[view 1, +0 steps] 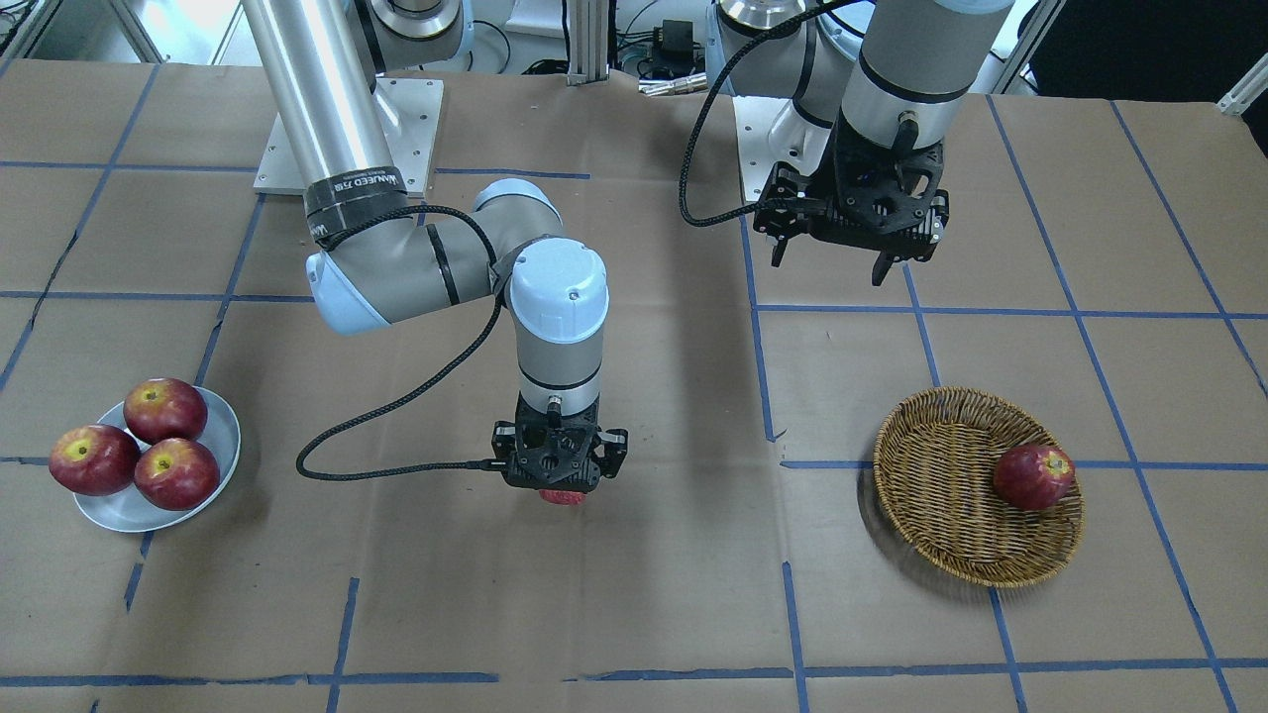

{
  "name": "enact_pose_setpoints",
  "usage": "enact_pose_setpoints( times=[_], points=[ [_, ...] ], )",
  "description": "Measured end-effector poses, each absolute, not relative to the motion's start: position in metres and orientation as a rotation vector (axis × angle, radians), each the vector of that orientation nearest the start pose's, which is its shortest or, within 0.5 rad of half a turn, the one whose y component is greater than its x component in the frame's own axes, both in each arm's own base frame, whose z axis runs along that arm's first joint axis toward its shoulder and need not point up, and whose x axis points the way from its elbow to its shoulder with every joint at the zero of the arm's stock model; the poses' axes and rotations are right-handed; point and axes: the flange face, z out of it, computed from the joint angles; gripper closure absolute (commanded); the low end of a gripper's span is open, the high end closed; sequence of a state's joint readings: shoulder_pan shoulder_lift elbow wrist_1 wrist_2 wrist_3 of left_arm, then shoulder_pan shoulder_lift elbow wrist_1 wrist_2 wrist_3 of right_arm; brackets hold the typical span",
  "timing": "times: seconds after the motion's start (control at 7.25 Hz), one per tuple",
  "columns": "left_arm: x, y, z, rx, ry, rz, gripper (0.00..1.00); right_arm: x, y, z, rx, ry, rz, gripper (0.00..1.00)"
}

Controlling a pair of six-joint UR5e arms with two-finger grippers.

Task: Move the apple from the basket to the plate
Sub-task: 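Lift the apple with the right gripper and carry it to the white plate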

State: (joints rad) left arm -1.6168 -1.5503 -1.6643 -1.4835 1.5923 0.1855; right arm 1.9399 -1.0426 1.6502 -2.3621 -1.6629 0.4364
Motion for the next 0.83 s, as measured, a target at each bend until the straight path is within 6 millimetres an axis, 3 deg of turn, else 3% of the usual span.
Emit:
enact_pose_setpoints(
  times=[0.14, 0.28, 0.55, 0.83],
  points=[
    [-0.153, -0.477, 0.461, 0.360, 3.098, -0.020, 0.02, 0.335, -0.567, 0.251, 0.114, 3.143, -0.317, 0.54],
    [-0.153, -0.477, 0.460, 0.360, 3.098, -0.019, 0.02, 0.303, -0.573, 0.279, 0.102, 3.157, -0.298, 0.54],
    [-0.153, -0.477, 0.460, 0.360, 3.098, -0.018, 0.02, 0.204, -0.587, 0.329, 0.014, 3.197, -0.235, 0.54],
    [-0.153, -0.477, 0.460, 0.360, 3.098, -0.019, 0.02, 0.096, -0.593, 0.355, -0.161, 3.227, -0.169, 0.54]
  ],
)
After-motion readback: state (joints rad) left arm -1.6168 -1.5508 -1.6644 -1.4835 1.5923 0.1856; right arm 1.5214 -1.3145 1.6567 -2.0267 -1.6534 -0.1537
